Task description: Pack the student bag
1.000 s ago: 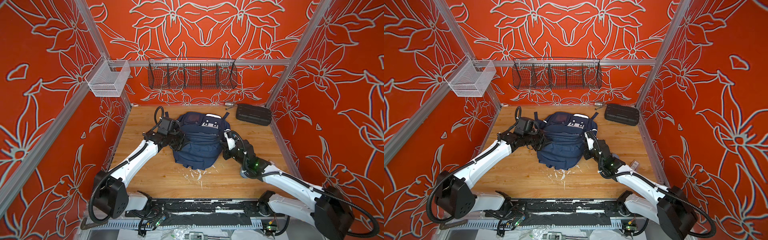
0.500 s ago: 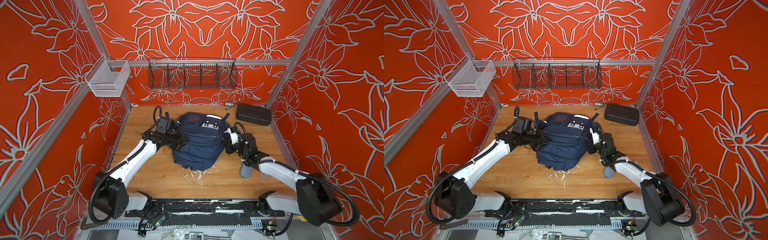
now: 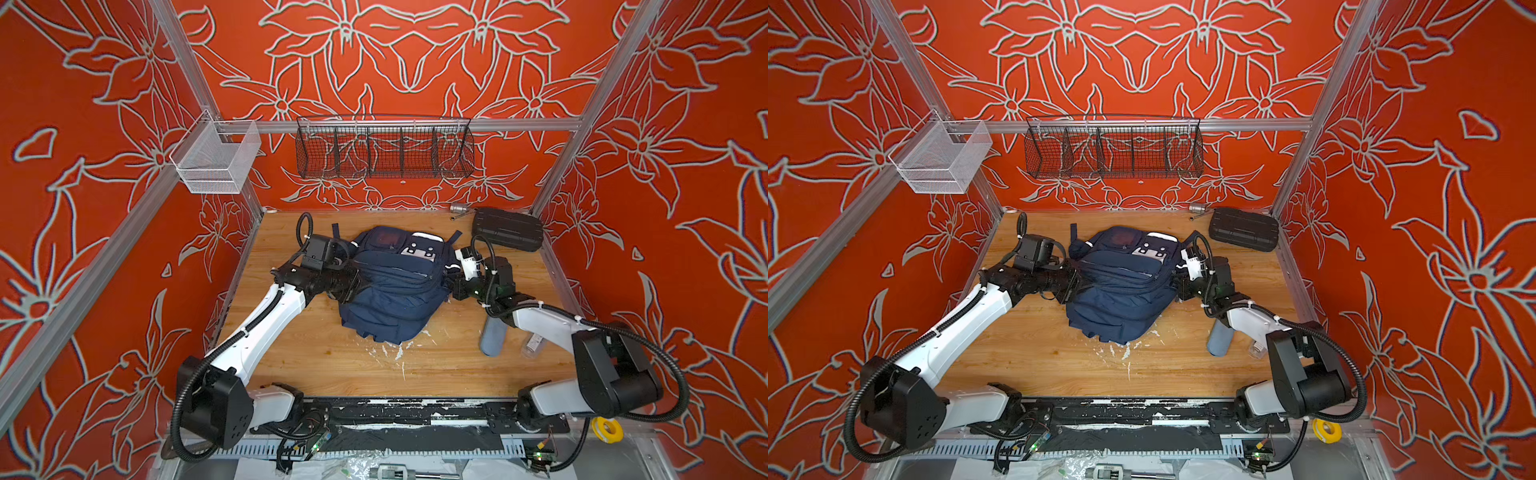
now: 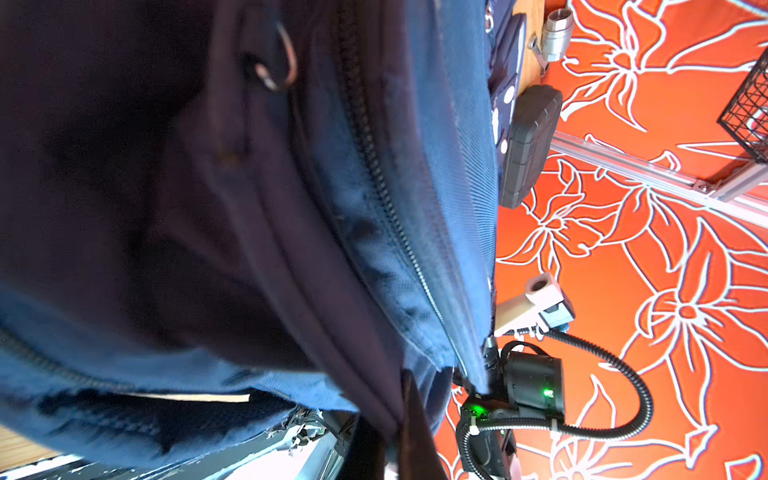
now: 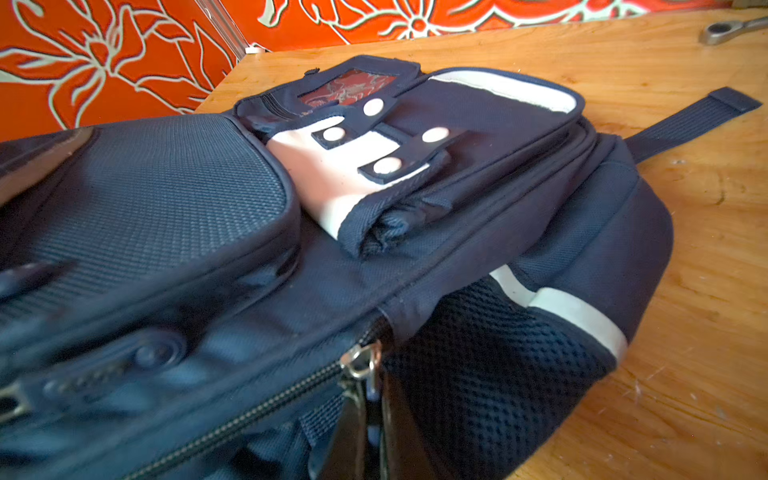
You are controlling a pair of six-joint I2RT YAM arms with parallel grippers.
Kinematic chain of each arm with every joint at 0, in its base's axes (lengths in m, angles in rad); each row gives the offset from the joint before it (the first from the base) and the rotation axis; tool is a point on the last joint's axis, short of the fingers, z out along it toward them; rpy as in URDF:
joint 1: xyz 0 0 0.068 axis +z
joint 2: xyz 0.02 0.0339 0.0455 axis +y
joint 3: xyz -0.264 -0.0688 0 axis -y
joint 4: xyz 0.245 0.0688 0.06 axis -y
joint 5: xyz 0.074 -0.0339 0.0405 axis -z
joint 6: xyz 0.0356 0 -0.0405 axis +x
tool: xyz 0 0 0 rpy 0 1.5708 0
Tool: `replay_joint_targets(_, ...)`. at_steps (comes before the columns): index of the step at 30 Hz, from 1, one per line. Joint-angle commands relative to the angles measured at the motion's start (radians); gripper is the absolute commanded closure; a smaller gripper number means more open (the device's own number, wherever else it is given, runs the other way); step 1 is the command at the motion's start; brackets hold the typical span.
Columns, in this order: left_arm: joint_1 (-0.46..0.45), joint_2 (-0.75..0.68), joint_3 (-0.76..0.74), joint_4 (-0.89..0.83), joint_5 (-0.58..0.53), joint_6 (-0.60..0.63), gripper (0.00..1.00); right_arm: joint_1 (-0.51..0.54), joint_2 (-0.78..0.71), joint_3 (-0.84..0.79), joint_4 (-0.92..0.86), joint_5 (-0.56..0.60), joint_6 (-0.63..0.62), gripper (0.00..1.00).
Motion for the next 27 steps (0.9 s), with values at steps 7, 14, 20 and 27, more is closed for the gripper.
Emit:
replay_joint_targets(7,0.033,-0.088,-0.033,-0.018,-0.022,-0.021,1.00,-0.072,0.102,0.151,-0.173,0.251,0.051,1.00)
replay_joint_targets(14,0.029,-0.093,-0.048,0.009,-0.023,-0.023,1.00,-0.071,0.129,0.197,-0.212,0.261,0.047,1.00)
replay_joint_targets(20,-0.027,-0.092,-0.048,0.069,-0.082,0.017,0.65,-0.071,0.057,0.217,-0.256,0.145,-0.006,0.74)
replay_joint_targets(27,-0.103,-0.098,0.107,-0.086,-0.219,0.362,0.32,-0.070,-0.116,0.197,-0.365,0.130,-0.045,0.48)
